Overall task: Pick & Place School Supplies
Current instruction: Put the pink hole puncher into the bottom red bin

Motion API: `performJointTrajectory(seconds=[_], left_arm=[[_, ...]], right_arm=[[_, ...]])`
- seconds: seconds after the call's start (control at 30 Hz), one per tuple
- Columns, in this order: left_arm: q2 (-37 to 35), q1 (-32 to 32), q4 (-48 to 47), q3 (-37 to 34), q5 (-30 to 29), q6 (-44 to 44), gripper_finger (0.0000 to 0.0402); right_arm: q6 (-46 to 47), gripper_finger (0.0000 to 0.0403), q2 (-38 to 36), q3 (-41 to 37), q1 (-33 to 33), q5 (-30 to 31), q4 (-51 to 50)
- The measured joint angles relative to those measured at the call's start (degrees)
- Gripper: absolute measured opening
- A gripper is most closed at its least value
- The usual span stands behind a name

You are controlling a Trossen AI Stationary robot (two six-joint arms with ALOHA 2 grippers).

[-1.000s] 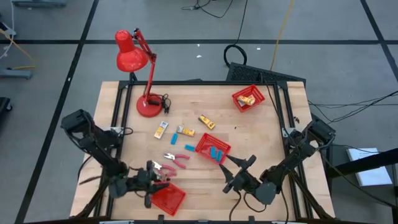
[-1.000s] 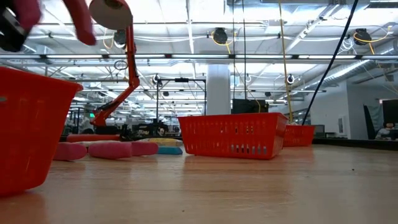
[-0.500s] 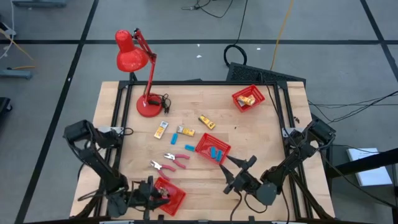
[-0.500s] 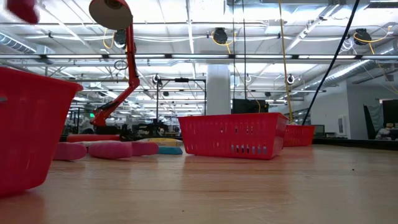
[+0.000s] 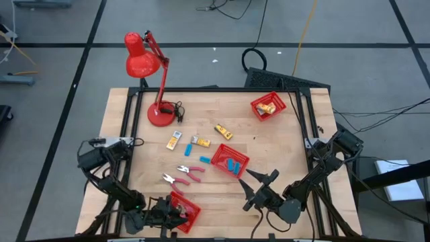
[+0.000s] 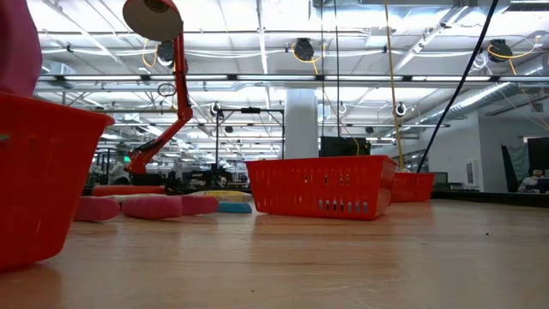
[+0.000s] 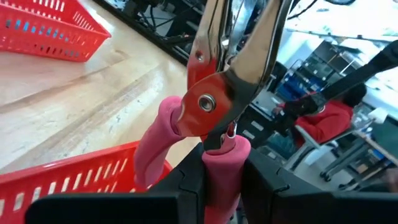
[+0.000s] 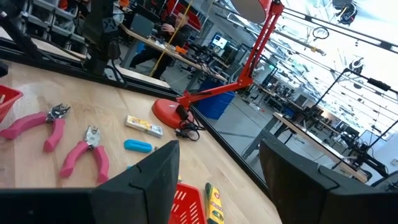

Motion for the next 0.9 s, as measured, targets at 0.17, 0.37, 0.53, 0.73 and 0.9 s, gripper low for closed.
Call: performJointTrajectory(seconds=[0.17, 0.37, 0.53, 0.73, 0.9], left_arm=[[-0.11, 0.0, -1.88, 0.0, -0.36, -1.0, 0.0065], [-0.13, -0.47, -8.5, 0.0, -0.36, -7.18, 0.0062], [-0.13, -0.48, -12.47, 0.0, -0.36, -11.93, 0.0055], [-0.16, -0.49, -9.84, 0.0, -0.29, -8.97, 0.0101], [-1.92, -1.1, -9.5, -0.02, -0.91, -5.55, 0.0172]], right_arm=[[-0.02, 0.0212, 0.0, 0.0, 0.0, 0.0, 0.01], [-0.04, 0.0212, 0.0, 0.0, 0.0, -0.02, 0.03], [-0.04, 0.0212, 0.0, 0.0, 0.0, -0.02, 0.05], [-0.24, 0.0212, 0.0, 0.0, 0.0, -0.02, 0.05], [-0.24, 0.0212, 0.0, 0.0, 0.0, -0.02, 0.09]])
